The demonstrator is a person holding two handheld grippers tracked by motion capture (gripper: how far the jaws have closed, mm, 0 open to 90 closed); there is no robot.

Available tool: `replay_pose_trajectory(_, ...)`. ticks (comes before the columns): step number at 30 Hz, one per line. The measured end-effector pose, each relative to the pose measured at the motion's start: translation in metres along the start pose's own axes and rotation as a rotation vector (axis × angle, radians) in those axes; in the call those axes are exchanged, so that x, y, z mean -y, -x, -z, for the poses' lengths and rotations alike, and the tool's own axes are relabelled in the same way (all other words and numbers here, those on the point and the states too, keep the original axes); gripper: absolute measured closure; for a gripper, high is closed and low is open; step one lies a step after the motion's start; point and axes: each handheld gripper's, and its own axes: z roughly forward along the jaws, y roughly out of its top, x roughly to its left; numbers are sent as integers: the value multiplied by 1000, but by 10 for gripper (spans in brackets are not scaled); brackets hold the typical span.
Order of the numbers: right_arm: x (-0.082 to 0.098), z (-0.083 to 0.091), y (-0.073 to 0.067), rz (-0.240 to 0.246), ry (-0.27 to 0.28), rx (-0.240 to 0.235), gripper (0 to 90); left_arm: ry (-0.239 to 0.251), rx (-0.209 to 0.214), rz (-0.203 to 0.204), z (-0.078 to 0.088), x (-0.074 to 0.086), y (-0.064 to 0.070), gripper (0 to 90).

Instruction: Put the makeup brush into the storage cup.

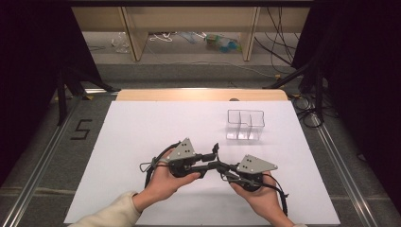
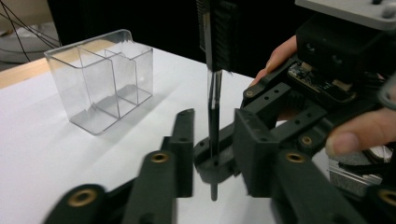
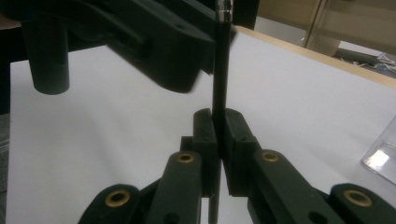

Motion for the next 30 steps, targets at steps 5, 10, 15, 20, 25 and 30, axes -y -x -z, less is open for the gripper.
replay_pose_trajectory(5,-2,3,3,0,9,20,856,64,9,3,13,3,-3,432)
replay_pose_trajectory(10,-2,4,5,-5,28,34,856,96,-6,-13,28,11,-3,294)
replay_pose_trajectory(15,-3,7,7,-5,13,31,856,126,-25,-22,47,16,-5,221)
replay_pose_trajectory(20,-4,8,9,-5,22,35,856,140,-39,-32,65,22,-8,181)
replay_pose_trajectory(25,-4,9,10,-4,32,46,856,169,-68,-50,79,28,-12,157)
replay_pose_trajectory(30,-5,11,12,-13,35,50,856,184,-113,-28,94,34,-15,154)
